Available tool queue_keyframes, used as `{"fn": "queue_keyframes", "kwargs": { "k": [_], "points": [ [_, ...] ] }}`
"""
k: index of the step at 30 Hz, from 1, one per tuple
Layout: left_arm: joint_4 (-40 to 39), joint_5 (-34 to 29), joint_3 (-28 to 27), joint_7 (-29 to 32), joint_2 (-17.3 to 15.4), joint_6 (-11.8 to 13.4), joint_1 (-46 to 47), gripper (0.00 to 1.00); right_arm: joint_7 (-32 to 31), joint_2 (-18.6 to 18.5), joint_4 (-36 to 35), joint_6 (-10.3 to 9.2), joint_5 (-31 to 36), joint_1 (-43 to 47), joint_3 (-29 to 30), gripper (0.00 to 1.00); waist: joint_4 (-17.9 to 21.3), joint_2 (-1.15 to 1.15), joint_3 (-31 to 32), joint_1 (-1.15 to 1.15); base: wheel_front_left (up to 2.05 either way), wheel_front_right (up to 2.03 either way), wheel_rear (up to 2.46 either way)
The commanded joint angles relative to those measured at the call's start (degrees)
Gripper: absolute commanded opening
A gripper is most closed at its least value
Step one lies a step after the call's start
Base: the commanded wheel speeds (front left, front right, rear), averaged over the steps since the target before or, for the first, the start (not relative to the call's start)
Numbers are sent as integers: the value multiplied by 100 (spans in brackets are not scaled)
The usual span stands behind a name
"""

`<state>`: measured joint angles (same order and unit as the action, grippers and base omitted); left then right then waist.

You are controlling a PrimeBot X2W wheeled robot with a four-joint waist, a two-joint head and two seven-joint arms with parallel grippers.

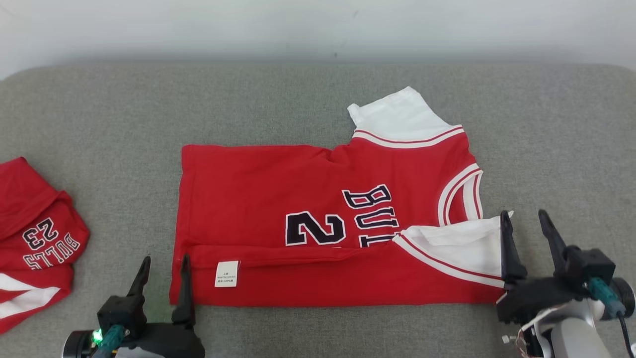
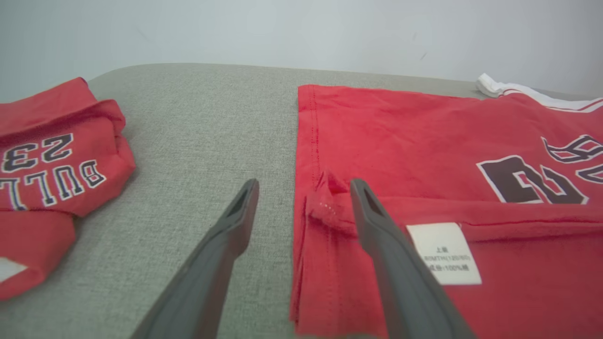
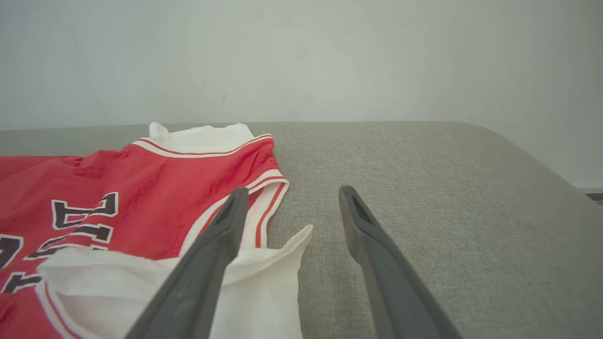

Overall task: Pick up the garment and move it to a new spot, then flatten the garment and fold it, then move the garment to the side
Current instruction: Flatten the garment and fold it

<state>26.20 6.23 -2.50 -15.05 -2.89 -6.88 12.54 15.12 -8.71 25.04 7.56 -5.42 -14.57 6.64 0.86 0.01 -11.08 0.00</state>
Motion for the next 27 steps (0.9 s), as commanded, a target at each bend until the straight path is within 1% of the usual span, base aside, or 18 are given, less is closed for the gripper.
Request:
{"fn": "queue_keyframes", "kwargs": {
  "k": [1,8,14,19,27],
  "points": [
    [-50,38,-24,-18,0,36,-138,100,1,45,-19,-16,24,189,2,100,22,-1,141,0,0,0,0],
    [-152,158,-47,-18,1,123,-605,100,1,115,32,-16,-44,734,-59,100,85,-1,490,0,0,0,0],
    [-198,181,20,-18,0,124,-934,100,1,162,203,-16,-80,1114,-72,100,96,-1,668,0,0,0,0],
    [-194,216,76,-18,0,116,-1029,100,1,179,360,-16,-134,1122,-97,100,67,-1,640,0,0,0,0],
    [-77,229,191,-18,0,46,-827,100,1,151,570,-16,-227,935,-93,100,-12,-1,447,0,0,0,0]
  ]
}}
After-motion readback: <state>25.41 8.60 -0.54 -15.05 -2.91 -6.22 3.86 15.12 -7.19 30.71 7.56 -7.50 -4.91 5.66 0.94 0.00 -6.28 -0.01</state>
